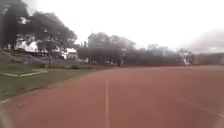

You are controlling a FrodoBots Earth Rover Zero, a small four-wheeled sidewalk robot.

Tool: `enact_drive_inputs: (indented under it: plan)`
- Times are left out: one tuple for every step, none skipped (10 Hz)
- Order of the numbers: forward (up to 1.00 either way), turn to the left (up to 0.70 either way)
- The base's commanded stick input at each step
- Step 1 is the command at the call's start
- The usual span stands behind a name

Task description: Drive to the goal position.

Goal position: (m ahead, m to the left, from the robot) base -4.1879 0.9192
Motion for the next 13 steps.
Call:
enact_drive_inputs:
  plan:
    - [0.70, 0.01]
    - [0.70, 0.01]
    - [0.70, 0.01]
    - [0.70, 0.01]
    - [0.70, 0.01]
    - [0.70, 0.01]
    - [0.70, 0.01]
    - [0.70, 0.01]
    - [0.70, 0.01]
    - [0.70, 0.01]
    - [0.70, 0.01]
    - [0.70, 0.01]
    - [0.70, 0.01]
